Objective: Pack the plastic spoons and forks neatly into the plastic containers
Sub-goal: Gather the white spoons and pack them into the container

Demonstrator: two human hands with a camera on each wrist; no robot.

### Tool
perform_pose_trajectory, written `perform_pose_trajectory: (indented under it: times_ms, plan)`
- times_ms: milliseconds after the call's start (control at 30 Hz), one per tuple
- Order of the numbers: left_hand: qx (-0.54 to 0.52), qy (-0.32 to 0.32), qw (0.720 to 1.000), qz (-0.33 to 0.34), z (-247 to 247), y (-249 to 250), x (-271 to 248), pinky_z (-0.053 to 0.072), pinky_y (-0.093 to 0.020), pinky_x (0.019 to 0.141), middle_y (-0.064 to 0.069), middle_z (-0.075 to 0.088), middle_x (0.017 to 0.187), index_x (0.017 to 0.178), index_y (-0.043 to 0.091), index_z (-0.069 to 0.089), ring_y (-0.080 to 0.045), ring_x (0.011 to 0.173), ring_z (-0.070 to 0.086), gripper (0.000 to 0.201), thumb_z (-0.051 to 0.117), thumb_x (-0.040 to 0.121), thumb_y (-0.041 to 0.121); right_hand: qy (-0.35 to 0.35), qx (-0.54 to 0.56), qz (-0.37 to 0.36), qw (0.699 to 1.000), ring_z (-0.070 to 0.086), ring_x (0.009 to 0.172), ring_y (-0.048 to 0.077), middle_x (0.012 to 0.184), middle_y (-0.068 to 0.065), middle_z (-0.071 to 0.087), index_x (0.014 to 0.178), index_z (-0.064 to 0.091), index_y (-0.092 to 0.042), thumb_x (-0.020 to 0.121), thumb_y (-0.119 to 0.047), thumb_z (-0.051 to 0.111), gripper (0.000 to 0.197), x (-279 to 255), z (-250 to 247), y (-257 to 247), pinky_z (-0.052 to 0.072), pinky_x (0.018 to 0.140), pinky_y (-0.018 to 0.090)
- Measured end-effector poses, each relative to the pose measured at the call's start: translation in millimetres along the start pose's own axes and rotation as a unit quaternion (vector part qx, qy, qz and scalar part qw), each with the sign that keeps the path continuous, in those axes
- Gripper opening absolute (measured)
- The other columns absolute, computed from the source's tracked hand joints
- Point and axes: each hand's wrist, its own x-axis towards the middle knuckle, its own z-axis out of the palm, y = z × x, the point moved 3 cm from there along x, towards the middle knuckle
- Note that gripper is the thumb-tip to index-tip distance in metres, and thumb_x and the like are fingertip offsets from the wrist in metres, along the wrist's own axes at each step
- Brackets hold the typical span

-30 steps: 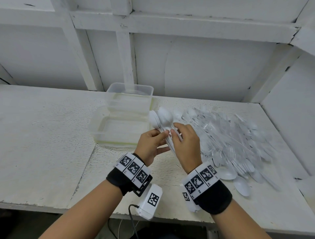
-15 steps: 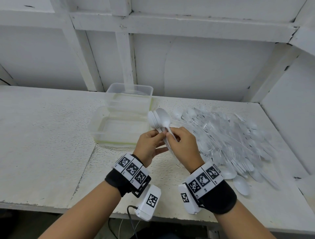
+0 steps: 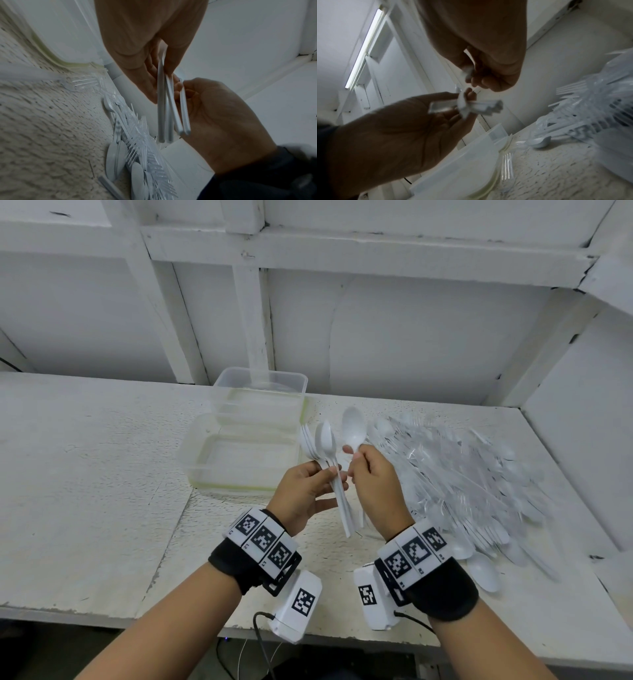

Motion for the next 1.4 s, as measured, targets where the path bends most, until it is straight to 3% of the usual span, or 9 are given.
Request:
perform_pose_trajectory:
  times_ms: [133,267,367,500,767,967,1133,1267,1400]
  plan:
    - [0.009,-0.025,1.000,-0.008,0,0,-1,0.056,-0.028,0.068,-0.003,0.062,0.075,0.090,0.006,0.057,-0.015,0.072,0.062,0.012,0.046,0.095,0.007,0.003,-0.013,0.015,1.000,0.041,0.061,0.020,0.112,0.026,0.055,0.080,0.038,-0.013,0.095,-0.005,0.034,0.017,5,-6,2,0.035,0.055,0.025]
    - [-0.007,-0.040,0.999,-0.021,0,0,-1,0.055,-0.028,0.068,-0.006,0.053,0.074,0.088,0.005,0.053,-0.016,0.068,0.057,0.016,0.040,0.097,0.004,-0.011,0.038,0.061,0.997,0.042,0.063,0.013,0.071,0.007,0.048,0.087,0.048,-0.013,0.093,-0.004,0.030,0.021,14,-11,2,0.038,0.057,0.023]
    - [-0.014,-0.041,0.999,-0.032,-3,0,1,0.053,-0.032,0.073,-0.005,0.050,0.072,0.089,0.005,0.052,-0.016,0.065,0.053,0.017,0.037,0.098,0.003,-0.001,0.060,0.087,0.994,0.034,0.054,0.011,0.059,-0.001,0.039,0.080,0.054,-0.018,0.095,-0.011,0.030,0.029,22,-12,4,0.030,0.049,0.023]
    - [-0.016,-0.042,0.998,-0.043,-7,2,2,0.052,-0.033,0.074,-0.004,0.048,0.071,0.093,0.005,0.052,-0.015,0.062,0.051,0.018,0.035,0.099,0.003,-0.017,0.065,0.077,0.995,0.030,0.043,0.004,0.054,-0.005,0.033,0.104,0.056,-0.029,0.101,-0.032,0.031,0.025,22,-8,-1,0.027,0.040,0.015]
    - [-0.049,-0.053,0.995,-0.071,-13,4,1,0.047,-0.033,0.067,-0.001,0.049,0.061,0.091,0.006,0.053,-0.014,0.057,0.048,0.022,0.032,0.096,0.001,-0.038,0.087,0.079,0.992,0.053,0.075,0.012,0.082,0.003,0.055,0.093,0.052,-0.012,0.092,-0.010,0.051,0.003,23,5,-1,0.049,0.067,0.025]
    - [-0.064,-0.066,0.992,-0.086,-14,5,-1,0.048,-0.028,0.058,0.001,0.047,0.058,0.091,0.007,0.055,-0.013,0.054,0.046,0.024,0.031,0.094,0.005,-0.016,0.053,0.065,0.996,0.052,0.063,0.011,0.076,0.004,0.054,0.120,0.051,-0.022,0.092,-0.012,0.052,0.030,26,11,8,0.046,0.059,0.021]
    - [-0.014,-0.070,0.994,-0.088,-12,6,-2,0.040,-0.026,0.057,0.002,0.045,0.058,0.092,0.008,0.057,-0.012,0.055,0.043,0.024,0.033,0.092,0.008,-0.031,0.069,0.087,0.993,0.060,0.072,0.021,0.083,0.013,0.064,0.104,0.061,-0.010,0.090,-0.013,0.052,0.017,23,17,9,0.051,0.068,0.035]
    - [0.060,-0.036,0.994,-0.080,-9,6,-1,0.032,-0.025,0.055,0.001,0.042,0.057,0.089,0.006,0.058,-0.012,0.052,0.037,0.029,0.029,0.091,0.007,-0.015,0.055,0.067,0.996,0.052,0.065,0.011,0.072,-0.001,0.056,0.092,0.062,-0.006,0.089,-0.016,0.056,0.011,24,15,9,0.042,0.060,0.023]
    - [0.094,0.021,0.994,-0.052,-4,6,0,0.030,-0.023,0.046,0.000,0.043,0.057,0.087,0.006,0.058,-0.011,0.045,0.036,0.030,0.029,0.093,0.013,0.002,0.050,0.078,0.996,0.063,0.079,0.018,0.085,0.004,0.064,0.096,0.057,-0.014,0.089,-0.018,0.057,0.009,26,15,12,0.051,0.074,0.031]
